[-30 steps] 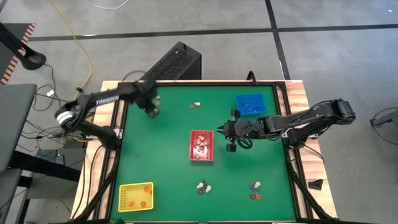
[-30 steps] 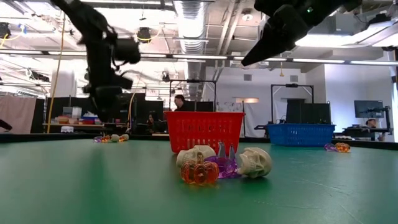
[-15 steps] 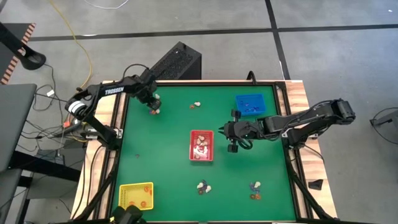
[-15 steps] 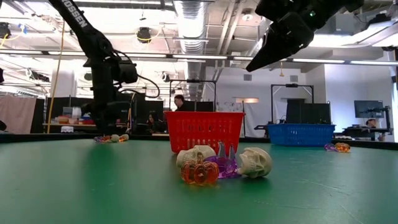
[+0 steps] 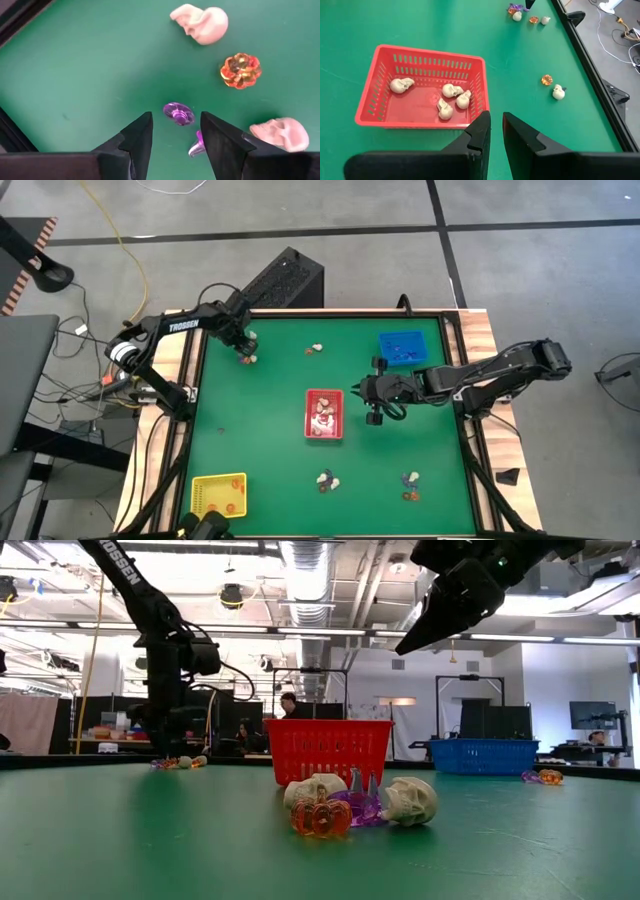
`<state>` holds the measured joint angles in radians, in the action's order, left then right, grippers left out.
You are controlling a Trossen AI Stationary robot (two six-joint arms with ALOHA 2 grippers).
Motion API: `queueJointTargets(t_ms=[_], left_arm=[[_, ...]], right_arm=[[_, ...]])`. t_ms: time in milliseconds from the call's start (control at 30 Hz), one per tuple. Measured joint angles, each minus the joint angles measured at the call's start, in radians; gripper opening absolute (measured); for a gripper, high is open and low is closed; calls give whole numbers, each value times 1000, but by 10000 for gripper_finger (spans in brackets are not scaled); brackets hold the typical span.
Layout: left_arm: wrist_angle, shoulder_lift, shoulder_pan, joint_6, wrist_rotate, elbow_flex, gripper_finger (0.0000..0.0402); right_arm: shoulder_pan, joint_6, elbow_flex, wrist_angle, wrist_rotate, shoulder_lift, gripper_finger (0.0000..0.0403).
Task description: Sort Halloween decoration
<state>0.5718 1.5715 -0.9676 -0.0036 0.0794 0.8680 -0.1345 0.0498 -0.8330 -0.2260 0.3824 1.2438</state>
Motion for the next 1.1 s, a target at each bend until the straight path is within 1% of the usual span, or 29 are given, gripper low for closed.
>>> queueJointTargets(t_ms=[333,700,933,1100], left_arm=[[-19,0,0,0,-4,-21,110],[-39,0,0,3,-22,-21,76],[-22,0,0,3,-22,-21,38],[-48,0,0,11,-5,-21,8]], right_arm=[[0,0,0,0,0,0,81],[0,1,0,0,0,0,81],[0,1,0,-1,0,0,81],[0,0,0,-1,0,0,81]])
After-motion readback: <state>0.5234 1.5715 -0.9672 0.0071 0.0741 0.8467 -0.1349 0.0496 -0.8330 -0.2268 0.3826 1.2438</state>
